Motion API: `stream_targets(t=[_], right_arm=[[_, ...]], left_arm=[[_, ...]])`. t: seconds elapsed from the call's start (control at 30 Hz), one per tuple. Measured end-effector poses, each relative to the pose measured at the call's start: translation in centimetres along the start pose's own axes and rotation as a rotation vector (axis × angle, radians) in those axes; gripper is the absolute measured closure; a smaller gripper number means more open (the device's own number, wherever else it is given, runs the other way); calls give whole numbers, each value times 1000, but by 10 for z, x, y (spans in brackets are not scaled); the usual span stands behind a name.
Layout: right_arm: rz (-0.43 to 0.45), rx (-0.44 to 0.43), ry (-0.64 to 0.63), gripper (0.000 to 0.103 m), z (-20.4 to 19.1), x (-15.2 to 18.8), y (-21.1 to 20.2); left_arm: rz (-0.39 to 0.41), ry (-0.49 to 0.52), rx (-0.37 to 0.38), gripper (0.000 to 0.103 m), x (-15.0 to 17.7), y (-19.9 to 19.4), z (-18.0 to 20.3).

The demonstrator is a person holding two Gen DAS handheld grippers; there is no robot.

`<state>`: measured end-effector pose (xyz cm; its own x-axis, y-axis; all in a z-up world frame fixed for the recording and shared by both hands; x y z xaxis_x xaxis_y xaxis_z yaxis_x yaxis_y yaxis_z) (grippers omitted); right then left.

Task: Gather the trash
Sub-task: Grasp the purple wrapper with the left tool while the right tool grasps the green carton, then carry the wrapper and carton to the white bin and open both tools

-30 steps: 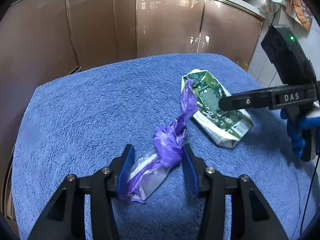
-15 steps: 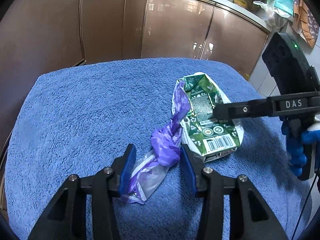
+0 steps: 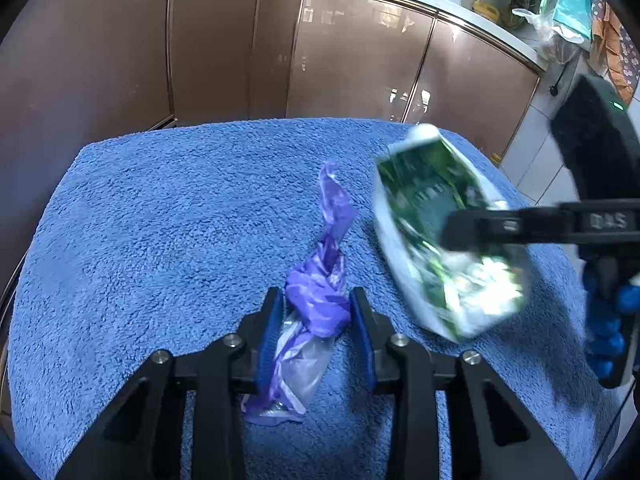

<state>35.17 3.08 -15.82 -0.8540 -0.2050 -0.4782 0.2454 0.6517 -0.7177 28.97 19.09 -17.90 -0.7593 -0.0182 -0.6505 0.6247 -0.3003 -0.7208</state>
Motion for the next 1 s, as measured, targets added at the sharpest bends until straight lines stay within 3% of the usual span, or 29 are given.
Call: stream_targets(t=[0.13,0.3,0.6,0.77,1.0], right_arm=[[50,2,18,93,0,17,-36],[91,-4,50,93,-1,48,-75],[223,-71,159,93,15,104,-147],[332,-35,207,93,33,134,-198],[497,117,304,93,85,175,-280]], left_arm=[[4,-20,-36,73,1,-7,-3],[6,-48,-26,73,11,-24,7],[43,58,2,73,25,-84,66],[54,109,38,73,21,-95,115],[27,219,143,73,8,-73,210]])
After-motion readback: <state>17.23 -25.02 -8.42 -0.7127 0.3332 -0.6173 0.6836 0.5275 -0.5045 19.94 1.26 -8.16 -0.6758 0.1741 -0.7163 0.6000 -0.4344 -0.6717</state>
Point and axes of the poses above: each gripper's, at about its wrist camera, not at the fingertips, and y roughly the way its jaws point, z to its right, x to its underside, the point moved 2 cm from there along y, roughly the way its jaws point, and after that the axes turned 6 degrees about x, right-handed, at the moved point
